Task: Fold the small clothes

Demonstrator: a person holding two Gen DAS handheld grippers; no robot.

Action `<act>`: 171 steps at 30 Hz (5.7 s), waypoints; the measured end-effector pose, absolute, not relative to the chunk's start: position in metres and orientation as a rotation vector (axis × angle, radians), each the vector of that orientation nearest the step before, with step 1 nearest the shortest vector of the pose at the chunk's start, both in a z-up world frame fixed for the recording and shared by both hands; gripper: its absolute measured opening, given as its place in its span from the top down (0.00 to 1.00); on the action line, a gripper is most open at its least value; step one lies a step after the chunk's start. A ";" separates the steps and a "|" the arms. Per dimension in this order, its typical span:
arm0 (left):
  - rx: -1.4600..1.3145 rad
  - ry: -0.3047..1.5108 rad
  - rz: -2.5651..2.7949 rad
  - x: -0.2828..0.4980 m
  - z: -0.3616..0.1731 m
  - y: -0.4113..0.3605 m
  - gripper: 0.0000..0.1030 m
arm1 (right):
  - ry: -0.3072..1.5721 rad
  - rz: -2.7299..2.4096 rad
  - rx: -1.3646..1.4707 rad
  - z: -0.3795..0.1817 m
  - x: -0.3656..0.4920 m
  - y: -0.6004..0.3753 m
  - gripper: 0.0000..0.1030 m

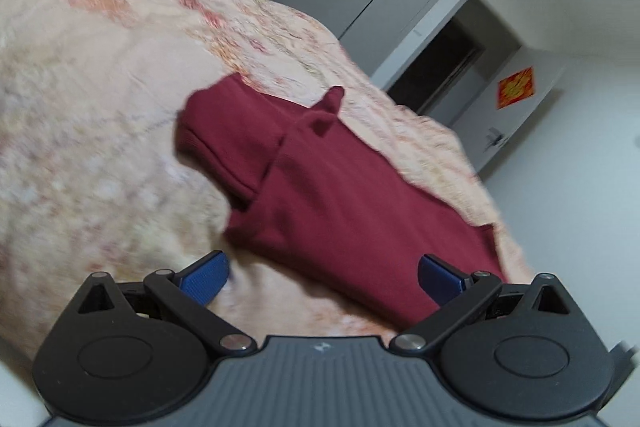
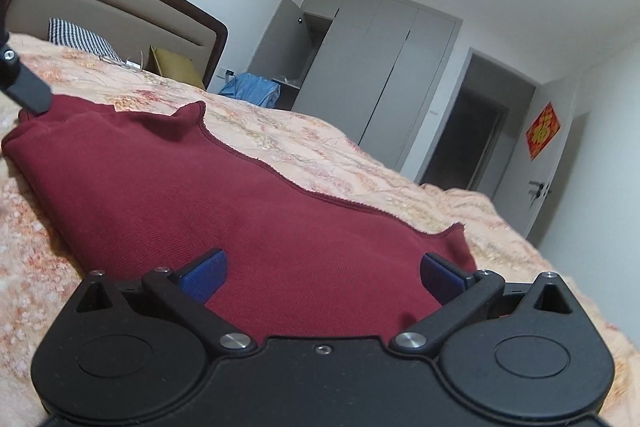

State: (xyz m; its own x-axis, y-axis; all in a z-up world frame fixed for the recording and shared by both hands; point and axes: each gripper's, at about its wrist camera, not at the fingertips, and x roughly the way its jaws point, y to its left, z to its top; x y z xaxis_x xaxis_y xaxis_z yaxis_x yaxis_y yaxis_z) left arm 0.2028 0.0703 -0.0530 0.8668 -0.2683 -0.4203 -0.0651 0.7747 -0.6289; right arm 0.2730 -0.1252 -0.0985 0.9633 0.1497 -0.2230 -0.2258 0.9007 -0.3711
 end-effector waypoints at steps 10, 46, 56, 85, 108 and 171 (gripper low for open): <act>-0.812 0.452 -0.067 0.249 -0.060 0.067 0.00 | 0.219 0.225 -0.344 -0.098 0.277 -0.132 0.00; -0.678 0.440 0.126 0.280 -0.049 0.059 0.66 | 0.307 0.289 -0.214 -0.084 0.286 -0.151 0.00; -0.404 0.376 -0.058 0.300 0.013 -0.004 0.79 | 0.336 0.161 -0.185 -0.050 0.235 -0.228 0.00; -0.226 0.633 -0.657 0.303 -0.003 -0.201 0.29 | 0.469 -0.168 0.000 -0.076 0.156 -0.341 0.00; -0.347 0.672 -0.111 0.276 0.001 -0.072 0.00 | 0.366 0.128 0.346 -0.041 0.199 -0.302 0.04; -0.293 0.753 -0.193 0.265 -0.030 -0.089 0.00 | 0.359 -0.061 -0.260 -0.044 0.244 -0.317 0.99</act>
